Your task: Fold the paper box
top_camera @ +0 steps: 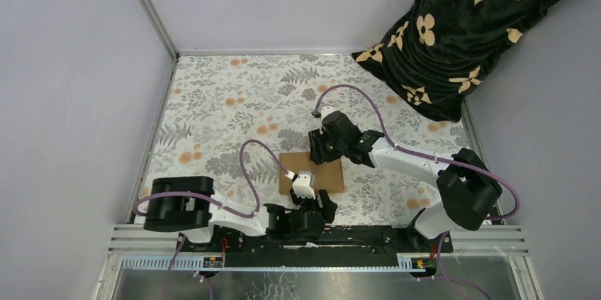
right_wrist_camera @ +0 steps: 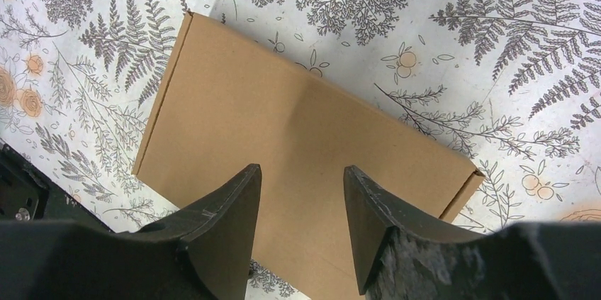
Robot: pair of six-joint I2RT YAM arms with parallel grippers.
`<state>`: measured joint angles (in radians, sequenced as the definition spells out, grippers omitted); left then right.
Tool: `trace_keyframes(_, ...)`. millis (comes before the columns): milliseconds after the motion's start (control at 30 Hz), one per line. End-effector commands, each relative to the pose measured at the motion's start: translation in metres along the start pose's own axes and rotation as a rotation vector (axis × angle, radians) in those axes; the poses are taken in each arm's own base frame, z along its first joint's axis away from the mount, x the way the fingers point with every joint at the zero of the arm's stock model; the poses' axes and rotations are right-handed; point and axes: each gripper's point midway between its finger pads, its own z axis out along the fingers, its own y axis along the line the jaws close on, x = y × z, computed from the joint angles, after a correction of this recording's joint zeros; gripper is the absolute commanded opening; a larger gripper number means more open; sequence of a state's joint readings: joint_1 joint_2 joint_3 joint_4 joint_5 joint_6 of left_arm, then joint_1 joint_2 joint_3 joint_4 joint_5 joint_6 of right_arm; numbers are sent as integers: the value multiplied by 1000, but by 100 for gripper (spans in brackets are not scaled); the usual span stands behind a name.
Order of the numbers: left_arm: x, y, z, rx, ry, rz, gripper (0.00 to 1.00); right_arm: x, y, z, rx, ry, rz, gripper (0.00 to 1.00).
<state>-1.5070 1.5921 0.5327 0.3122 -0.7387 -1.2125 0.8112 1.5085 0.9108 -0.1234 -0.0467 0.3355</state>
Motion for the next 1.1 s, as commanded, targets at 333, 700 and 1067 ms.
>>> trace_keyframes(333, -17, 101, -75, -246, 74, 183, 86, 29, -10, -55, 48, 3, 34, 67)
trace_keyframes(700, -43, 121, -63, -301, 49, 200, 88, 108, -8, -66, 149, 40, 57, 76)
trace_keyframes(1067, -38, 147, -36, -407, 45, 234, 76, 108, -26, -36, 238, -25, 77, 76)
